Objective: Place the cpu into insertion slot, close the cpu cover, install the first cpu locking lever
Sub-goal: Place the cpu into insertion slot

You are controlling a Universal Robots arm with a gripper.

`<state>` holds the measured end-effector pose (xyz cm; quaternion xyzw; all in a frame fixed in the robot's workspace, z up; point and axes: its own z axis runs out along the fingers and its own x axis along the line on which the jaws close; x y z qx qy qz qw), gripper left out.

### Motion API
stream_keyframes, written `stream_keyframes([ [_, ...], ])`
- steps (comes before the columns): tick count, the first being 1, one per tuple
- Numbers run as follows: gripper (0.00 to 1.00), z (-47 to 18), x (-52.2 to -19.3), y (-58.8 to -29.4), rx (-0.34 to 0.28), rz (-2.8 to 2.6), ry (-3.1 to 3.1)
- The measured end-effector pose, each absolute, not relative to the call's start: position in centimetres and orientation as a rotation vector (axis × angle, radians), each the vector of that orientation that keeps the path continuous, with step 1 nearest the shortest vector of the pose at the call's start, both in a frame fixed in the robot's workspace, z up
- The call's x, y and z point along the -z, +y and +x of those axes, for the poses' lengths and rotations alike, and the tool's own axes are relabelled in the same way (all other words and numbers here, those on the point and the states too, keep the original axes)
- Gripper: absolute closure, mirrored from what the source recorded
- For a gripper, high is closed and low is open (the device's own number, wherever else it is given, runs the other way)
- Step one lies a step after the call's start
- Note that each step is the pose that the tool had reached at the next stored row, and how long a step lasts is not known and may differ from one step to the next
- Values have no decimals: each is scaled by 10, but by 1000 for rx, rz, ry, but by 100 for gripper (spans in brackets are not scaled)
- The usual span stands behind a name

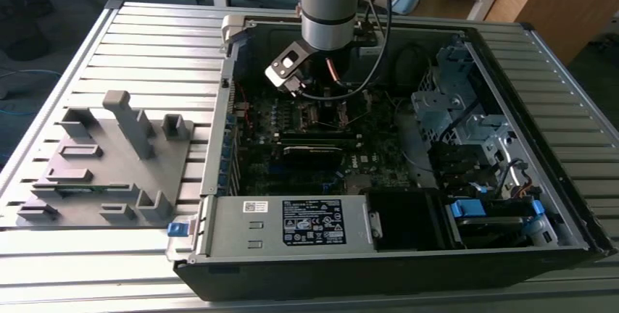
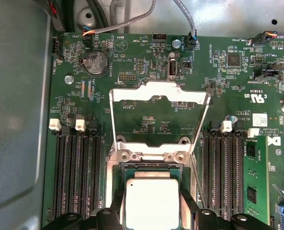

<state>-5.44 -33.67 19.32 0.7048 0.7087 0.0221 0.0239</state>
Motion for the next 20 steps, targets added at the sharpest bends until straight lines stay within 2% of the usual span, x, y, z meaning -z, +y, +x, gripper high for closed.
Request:
stream_keyframes([
  [20,46,-51,-192,-337,-68,2181,2193],
])
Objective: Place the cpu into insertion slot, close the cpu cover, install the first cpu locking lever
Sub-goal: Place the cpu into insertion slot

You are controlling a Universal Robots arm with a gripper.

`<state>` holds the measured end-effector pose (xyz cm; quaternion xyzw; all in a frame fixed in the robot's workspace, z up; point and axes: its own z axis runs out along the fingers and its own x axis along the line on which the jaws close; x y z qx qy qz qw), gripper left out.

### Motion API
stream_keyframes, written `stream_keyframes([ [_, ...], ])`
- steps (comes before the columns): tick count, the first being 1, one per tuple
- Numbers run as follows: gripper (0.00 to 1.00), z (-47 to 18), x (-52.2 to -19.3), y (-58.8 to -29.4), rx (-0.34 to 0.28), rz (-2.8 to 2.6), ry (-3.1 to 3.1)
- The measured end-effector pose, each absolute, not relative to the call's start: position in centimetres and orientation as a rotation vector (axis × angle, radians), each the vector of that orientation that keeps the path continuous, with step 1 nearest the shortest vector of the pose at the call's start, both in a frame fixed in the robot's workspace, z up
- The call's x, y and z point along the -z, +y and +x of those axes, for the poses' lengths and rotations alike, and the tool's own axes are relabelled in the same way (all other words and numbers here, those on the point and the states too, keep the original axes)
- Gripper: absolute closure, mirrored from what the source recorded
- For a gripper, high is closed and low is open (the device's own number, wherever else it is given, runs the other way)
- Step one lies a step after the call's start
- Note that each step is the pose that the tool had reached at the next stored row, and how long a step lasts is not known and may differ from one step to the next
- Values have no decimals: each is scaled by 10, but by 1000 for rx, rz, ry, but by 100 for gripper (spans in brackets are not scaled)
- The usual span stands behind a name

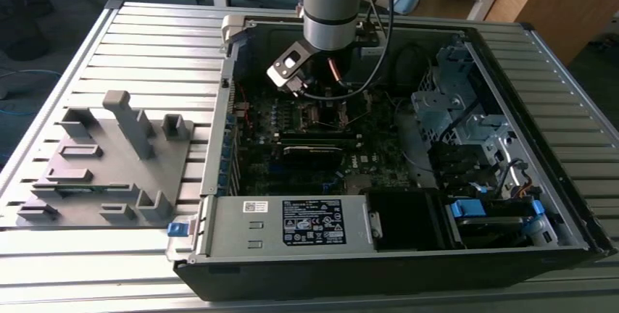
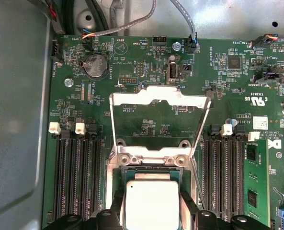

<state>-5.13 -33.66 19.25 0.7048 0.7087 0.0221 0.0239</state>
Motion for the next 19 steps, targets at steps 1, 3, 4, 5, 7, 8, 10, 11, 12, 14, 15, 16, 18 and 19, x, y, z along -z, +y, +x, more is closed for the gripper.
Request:
stream_keyframes([
  [1,46,-51,-192,-337,-68,2181,2193],
  [3,46,-51,-192,-337,-68,2181,2193],
  [4,46,-51,-192,-337,-68,2181,2193],
  [5,46,-51,-192,-337,-68,2181,2193],
  [7,46,-51,-192,-337,-68,2181,2193],
  [8,46,-51,-192,-337,-68,2181,2193],
  [10,46,-51,-192,-337,-68,2181,2193],
  [11,46,-51,-192,-337,-68,2181,2193],
  [12,46,-51,-192,-337,-68,2181,2193],
  [14,46,-51,-191,-337,-68,2181,2193],
  [15,45,-51,-191,-337,-70,2181,2193],
  [16,45,-51,-191,-337,-70,2181,2193],
  [18,38,-51,-191,-337,-69,2181,2193],
  [19,38,-51,-191,-337,-68,2181,2193],
])
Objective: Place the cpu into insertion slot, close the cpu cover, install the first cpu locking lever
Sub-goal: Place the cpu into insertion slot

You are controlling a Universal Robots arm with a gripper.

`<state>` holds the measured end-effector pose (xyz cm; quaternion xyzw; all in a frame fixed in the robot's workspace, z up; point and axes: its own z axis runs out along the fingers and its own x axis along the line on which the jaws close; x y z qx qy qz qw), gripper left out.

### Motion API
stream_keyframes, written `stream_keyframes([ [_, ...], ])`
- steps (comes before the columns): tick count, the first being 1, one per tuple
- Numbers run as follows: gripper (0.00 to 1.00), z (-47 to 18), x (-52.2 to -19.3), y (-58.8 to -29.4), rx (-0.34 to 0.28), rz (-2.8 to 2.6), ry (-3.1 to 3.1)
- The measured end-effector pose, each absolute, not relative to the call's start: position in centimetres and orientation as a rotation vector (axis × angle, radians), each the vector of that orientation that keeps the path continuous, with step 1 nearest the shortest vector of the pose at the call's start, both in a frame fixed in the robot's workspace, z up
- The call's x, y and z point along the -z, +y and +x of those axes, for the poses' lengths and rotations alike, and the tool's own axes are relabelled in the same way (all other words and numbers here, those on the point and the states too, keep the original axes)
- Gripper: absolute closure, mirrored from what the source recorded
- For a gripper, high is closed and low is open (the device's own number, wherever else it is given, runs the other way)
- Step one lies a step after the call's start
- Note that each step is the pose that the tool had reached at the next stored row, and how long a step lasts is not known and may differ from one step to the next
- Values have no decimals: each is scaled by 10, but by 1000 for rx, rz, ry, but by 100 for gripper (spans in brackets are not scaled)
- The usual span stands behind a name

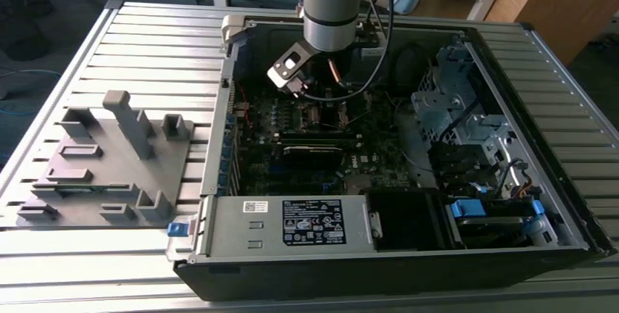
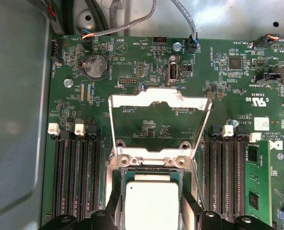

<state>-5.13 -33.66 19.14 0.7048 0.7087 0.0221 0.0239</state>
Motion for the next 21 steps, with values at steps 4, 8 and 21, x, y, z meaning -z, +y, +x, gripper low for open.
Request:
stream_keyframes([
  [4,38,-51,-192,-337,-68,2181,2193],
  [8,38,-51,-196,-337,-68,2181,2193],
  [21,38,-51,-203,-337,-68,2181,2193],
])
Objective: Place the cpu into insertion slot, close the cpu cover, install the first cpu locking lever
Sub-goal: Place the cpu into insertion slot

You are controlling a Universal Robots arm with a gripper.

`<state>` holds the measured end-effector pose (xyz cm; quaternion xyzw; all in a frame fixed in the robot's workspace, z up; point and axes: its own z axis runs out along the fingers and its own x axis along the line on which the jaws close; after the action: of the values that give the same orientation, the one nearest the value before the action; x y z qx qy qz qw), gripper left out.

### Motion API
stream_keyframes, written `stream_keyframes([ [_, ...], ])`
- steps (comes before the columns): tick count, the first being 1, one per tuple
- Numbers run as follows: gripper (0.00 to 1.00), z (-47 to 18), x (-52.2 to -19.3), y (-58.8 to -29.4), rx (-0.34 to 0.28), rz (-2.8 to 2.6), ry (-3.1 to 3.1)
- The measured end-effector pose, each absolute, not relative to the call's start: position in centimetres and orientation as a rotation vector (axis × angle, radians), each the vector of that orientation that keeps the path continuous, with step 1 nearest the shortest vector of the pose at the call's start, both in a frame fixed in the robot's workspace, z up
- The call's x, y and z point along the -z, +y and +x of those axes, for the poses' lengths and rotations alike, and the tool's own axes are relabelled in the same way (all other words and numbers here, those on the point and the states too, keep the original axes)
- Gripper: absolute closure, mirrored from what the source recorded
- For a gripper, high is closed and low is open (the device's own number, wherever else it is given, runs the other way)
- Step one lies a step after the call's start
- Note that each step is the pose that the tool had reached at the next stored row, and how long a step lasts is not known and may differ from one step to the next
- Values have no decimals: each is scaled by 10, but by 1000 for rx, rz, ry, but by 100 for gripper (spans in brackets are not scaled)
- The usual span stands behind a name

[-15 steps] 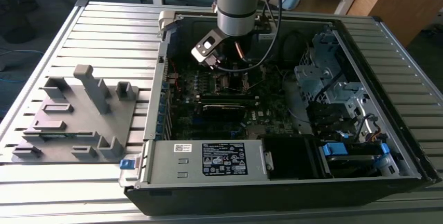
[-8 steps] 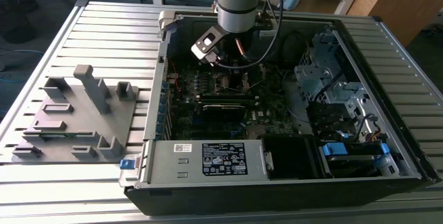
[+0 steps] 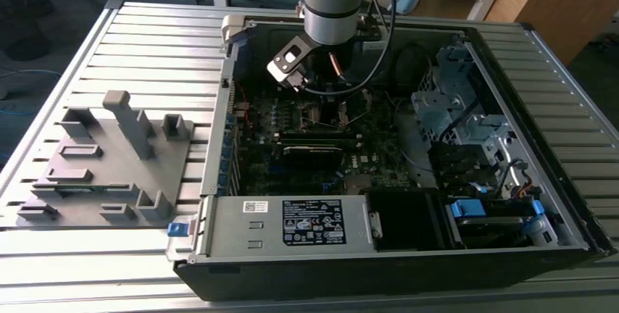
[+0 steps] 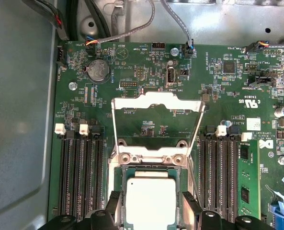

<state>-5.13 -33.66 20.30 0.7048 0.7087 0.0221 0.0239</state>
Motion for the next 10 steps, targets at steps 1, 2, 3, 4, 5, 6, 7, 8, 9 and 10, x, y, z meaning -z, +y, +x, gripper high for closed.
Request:
stream_keyframes([
  [1,38,-51,-203,-337,-68,2181,2193],
  [2,38,-51,-204,-337,-68,2181,2193],
  [3,38,-51,-204,-337,-68,2181,2193],
  [4,38,-51,-204,-337,-68,2181,2193],
  [5,38,-51,-205,-337,-68,2181,2193],
  [6,38,-51,-206,-337,-68,2181,2193],
  [7,38,-51,-206,-337,-68,2181,2193],
  [8,38,-51,-207,-337,-68,2181,2193],
  [9,38,-51,-207,-337,-69,2181,2193],
  [10,38,-51,-207,-337,-69,2181,2193],
])
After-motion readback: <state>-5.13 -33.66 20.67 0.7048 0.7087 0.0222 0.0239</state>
